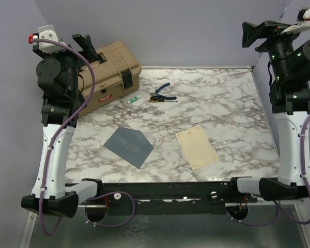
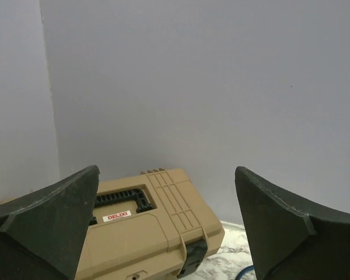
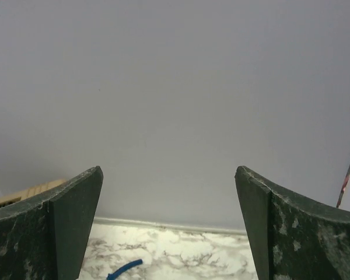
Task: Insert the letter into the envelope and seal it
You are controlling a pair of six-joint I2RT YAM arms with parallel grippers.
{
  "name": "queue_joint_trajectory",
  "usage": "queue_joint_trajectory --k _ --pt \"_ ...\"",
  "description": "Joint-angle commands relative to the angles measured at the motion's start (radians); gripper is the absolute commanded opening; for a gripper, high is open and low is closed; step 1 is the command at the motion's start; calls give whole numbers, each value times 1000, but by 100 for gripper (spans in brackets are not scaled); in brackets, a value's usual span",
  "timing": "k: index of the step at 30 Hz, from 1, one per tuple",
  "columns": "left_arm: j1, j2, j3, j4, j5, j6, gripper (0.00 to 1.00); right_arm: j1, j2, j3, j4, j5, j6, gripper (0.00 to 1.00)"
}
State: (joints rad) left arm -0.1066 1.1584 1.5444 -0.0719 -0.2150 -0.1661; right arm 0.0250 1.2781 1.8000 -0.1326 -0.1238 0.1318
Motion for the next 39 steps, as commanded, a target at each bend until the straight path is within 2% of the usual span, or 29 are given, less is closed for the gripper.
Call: queue_joint_trajectory --k 1,11,18,21,25,28,31,39 --pt "4 -9 -21 9 67 -27 99 -4 28 6 -85 42 43 100" --pt "1 24 -100 -11 440 64 99 -3 79 -72 -162 2 150 100" --pt "-58 100 -105 -71 523 92 99 -4 112 -183 -214 -65 262 100" --pt "-135 159 -90 -116 504 115 99 -3 118 -252 -217 -93 342 99" --pt "-309 230 -117 -148 323 229 99 -4 107 -364 -173 -137 418 97" --pt "-393 301 -139 -175 212 278 99 -4 116 -397 -177 -149 447 95" --pt "-426 365 -156 -189 152 272 99 -4 134 -412 -204 -155 459 91" --pt "-427 488 -187 -185 64 171 99 -4 203 -489 -312 -194 472 83"
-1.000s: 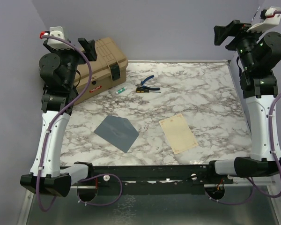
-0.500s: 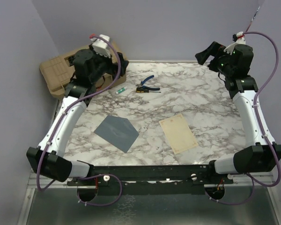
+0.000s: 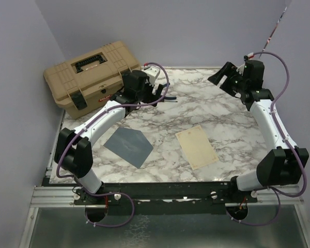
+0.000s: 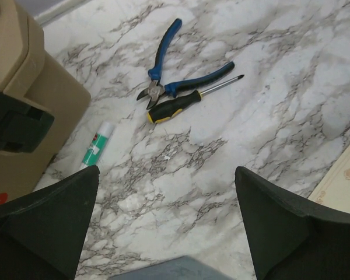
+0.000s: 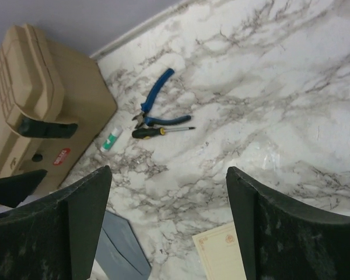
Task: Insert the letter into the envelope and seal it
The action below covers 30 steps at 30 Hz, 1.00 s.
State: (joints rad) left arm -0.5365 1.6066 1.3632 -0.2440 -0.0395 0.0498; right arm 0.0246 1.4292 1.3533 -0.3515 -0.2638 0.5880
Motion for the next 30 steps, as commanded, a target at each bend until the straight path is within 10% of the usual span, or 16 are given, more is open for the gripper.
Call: queue_joint_trajectory --k 1,19,30 --pt "3 53 -2 -14 -124 -47 99 -3 61 -52 -98 -65 13 82" --pt "-126 185 -80 78 162 -262 87 -1 131 -200 -330 76 -38 79" --pt "-239 420 48 233 477 -359 40 -2 142 -434 -297 -1 -88 79"
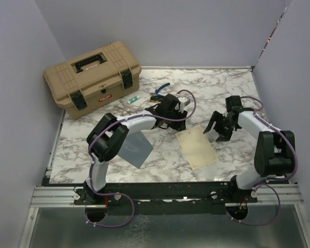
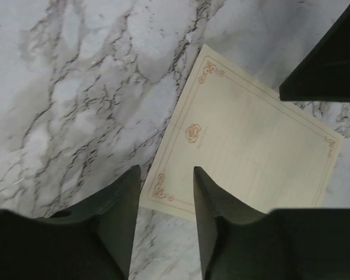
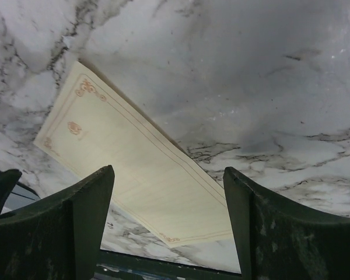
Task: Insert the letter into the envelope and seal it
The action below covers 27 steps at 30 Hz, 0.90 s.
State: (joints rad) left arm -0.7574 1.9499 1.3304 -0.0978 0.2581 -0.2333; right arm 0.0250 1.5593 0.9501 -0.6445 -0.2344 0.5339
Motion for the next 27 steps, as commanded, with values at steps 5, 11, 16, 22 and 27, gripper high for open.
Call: queue_joint_trajectory --k 5,11,16,22,27 --pt "-77 131 107 94 238 -105 30 -1 -7 -80 -29 -17 -37 78" --pt "-100 132 38 124 194 -110 25 -2 -54 -158 -36 -13 -22 78" --pt "-100 137 -26 111 76 -122 20 -2 -94 -219 -15 -50 10 78" --pt "-94 164 -32 48 -38 -155 17 -2 -109 -272 9 -118 -16 77" --pt "-64 179 -11 6 -101 -149 15 -2 -103 -302 77 -226 -48 77"
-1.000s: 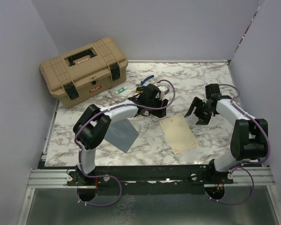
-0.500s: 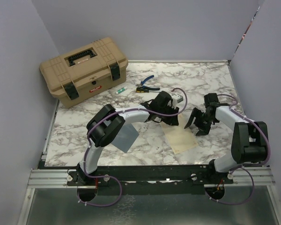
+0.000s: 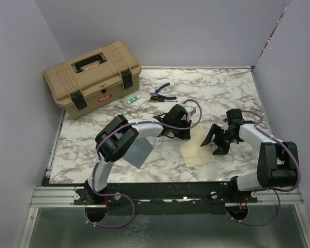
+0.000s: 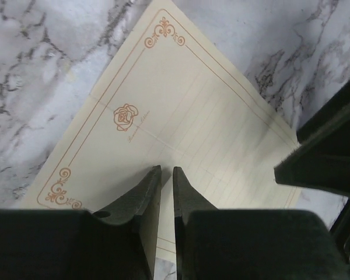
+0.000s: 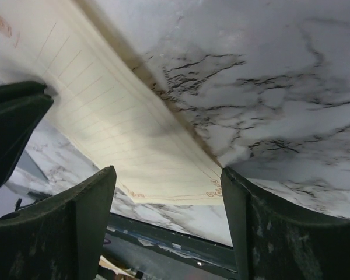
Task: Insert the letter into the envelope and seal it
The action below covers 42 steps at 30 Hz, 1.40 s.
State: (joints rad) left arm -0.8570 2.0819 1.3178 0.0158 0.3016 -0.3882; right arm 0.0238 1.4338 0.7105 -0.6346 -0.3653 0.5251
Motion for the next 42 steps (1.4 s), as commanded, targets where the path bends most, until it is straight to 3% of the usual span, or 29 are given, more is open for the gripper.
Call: queue_joint_trajectory --k 1,4,6,12,16,24,30,32,36,42 --pt "47 51 9 -112 -138 1 15 -1 28 -70 91 -137 -42 77" --pt "75 60 44 -115 -97 -3 16 0 54 -81 150 -249 -38 76" --pt "82 60 76 -119 -76 0 16 -1 46 -71 153 -245 -24 75" --pt "86 30 145 -131 -22 -17 25 -1 -67 28 93 -29 -8 75" --pt "87 -14 151 -131 12 -43 26 -1 -78 75 160 39 7 75" --pt "80 -52 54 -128 38 -58 11 -1 109 155 409 -28 74 70" --pt "81 -42 -14 -128 -12 -38 8 -1 249 271 491 -50 40 64" --pt "81 -31 -23 -130 -30 -35 8 -1 280 285 518 -52 19 63" --pt "80 -21 -40 -132 -55 -33 4 -1 347 290 614 -138 -60 52" --pt "81 -7 -49 -161 -64 25 0 -1 432 305 676 -201 -90 49"
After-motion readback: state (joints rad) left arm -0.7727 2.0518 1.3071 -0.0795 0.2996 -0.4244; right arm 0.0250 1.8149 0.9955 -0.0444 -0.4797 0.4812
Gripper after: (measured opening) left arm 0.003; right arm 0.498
